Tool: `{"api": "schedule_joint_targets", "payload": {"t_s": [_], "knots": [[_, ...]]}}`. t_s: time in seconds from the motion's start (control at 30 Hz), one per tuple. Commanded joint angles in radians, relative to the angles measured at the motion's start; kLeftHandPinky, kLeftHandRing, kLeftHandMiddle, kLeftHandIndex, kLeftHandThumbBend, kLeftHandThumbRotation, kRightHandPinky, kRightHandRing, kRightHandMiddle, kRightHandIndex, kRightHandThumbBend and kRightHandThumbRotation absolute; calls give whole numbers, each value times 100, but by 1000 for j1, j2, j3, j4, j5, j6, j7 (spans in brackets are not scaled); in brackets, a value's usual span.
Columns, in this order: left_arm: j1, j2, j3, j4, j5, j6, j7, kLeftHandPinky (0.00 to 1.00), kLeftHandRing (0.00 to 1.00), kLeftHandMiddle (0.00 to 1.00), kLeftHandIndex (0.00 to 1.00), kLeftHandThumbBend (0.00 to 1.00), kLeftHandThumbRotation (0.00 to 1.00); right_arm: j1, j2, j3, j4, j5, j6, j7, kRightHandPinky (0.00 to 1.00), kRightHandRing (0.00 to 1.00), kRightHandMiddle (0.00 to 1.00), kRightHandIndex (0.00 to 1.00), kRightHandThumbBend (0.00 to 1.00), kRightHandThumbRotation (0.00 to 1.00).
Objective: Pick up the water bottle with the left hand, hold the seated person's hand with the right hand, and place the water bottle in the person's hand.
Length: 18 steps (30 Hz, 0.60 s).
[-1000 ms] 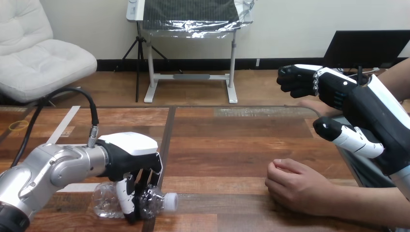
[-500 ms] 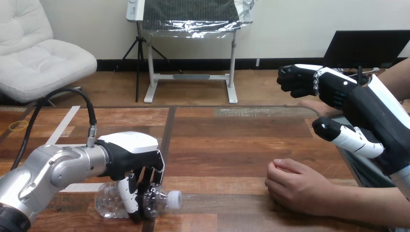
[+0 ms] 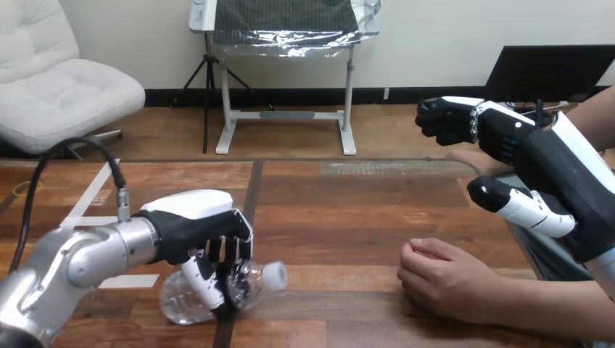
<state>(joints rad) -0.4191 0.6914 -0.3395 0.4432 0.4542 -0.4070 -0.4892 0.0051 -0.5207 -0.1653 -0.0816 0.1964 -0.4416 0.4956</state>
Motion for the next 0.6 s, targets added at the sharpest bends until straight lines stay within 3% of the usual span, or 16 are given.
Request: {"api": "schedule_joint_targets", "payload": {"t_s": [0.0,0.27,0.57], "knots": [[5,-40,100,-82,-90,9,66,34,38,44,44,74,0,-44,11,-17,-6,-7,-34,-15,77,79,80,81,86,83],[66,-105,189,-131,-211,1,145,34,38,43,44,77,0,-56,10,-11,26,-59,-57,-27,75,78,80,81,83,82],[128,-168,250,-197,-267,3,227,32,36,40,42,77,0,-70,11,-3,58,-103,-63,-40,72,77,78,80,89,81]]}}
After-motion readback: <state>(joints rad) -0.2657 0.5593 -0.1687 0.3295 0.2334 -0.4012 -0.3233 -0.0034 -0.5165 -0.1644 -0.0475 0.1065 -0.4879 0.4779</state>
